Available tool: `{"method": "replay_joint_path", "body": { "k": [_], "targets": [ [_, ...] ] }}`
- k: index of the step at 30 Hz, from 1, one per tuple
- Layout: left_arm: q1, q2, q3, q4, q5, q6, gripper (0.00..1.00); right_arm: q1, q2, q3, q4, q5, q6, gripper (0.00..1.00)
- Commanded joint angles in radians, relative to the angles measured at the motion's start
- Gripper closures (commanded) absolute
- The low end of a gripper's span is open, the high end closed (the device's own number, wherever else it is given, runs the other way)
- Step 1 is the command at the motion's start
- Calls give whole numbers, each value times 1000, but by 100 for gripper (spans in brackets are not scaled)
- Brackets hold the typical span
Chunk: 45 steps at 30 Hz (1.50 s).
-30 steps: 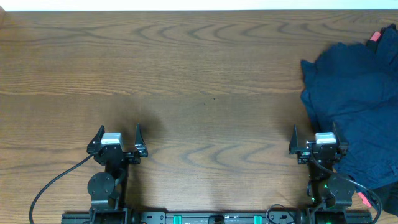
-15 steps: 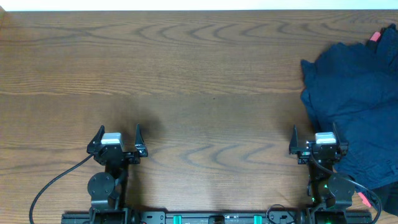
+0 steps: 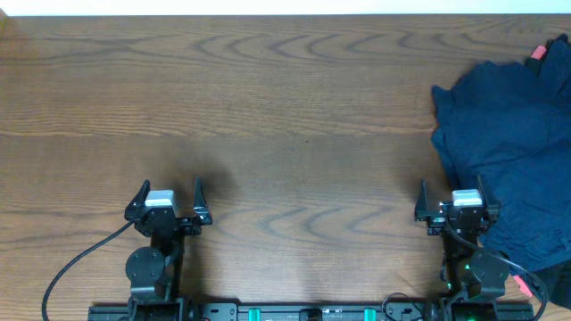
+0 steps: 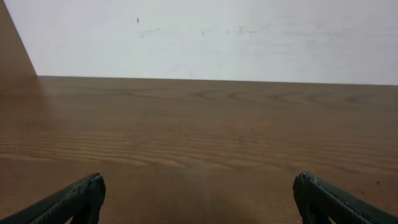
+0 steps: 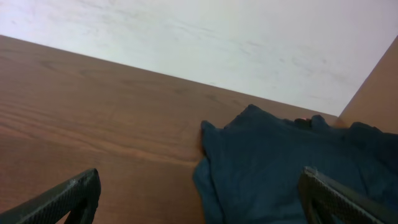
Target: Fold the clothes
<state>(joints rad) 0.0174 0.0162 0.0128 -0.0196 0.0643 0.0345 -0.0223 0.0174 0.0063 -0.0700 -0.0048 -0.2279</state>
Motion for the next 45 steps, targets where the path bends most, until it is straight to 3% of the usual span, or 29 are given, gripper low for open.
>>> {"method": "replay_joint_path", "body": {
  "k": [1, 38, 45],
  "targets": [
    [4, 2, -8, -47, 14, 16, 2, -8, -9, -1, -5, -11, -12, 1],
    [4, 2, -8, -46, 14, 16, 2, -8, -9, -1, 0, -7, -27, 1],
    [4, 2, -8, -47, 3, 16, 2, -8, -9, -1, 7, -24, 187, 1]
  ]
}}
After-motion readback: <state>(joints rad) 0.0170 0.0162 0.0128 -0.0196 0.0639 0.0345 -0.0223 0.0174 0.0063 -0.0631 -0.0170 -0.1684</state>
